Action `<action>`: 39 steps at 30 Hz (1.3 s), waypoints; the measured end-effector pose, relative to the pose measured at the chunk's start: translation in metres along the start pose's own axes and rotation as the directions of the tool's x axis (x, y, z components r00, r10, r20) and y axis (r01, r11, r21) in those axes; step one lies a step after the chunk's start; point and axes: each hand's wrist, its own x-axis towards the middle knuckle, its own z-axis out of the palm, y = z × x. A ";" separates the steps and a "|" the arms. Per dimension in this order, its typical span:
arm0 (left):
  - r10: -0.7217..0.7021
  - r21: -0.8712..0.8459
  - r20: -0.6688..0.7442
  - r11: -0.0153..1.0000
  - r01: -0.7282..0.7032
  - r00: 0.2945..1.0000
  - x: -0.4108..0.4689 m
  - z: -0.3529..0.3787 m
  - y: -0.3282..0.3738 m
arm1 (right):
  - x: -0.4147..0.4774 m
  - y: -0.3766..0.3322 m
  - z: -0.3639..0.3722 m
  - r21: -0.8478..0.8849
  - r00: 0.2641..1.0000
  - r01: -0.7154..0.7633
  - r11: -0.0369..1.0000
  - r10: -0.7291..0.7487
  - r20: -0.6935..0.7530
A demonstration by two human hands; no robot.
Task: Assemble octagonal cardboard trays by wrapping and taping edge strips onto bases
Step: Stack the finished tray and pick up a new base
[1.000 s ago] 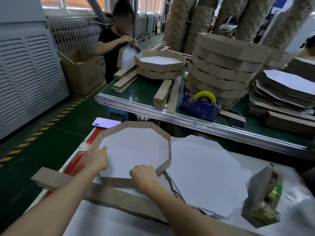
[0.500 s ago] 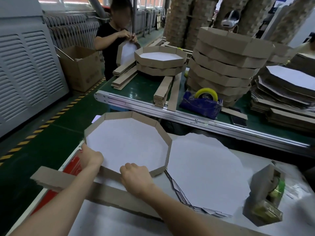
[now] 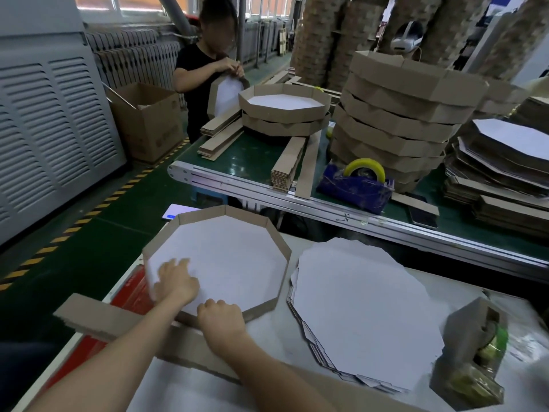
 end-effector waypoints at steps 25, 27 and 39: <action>0.638 -0.364 0.240 0.758 -0.542 0.731 -0.084 -0.007 0.115 | -0.117 0.175 0.035 0.028 0.752 -0.647 0.762 0.632 0.187; 0.639 -0.363 0.239 0.757 -0.544 0.731 -0.089 -0.007 0.113 | -0.118 0.171 0.033 -0.006 0.759 -0.633 0.774 0.621 0.196; 0.693 -0.372 0.246 0.713 -0.594 0.678 -0.128 -0.034 0.105 | -0.151 0.132 0.022 -0.214 0.853 -0.508 0.834 0.521 0.009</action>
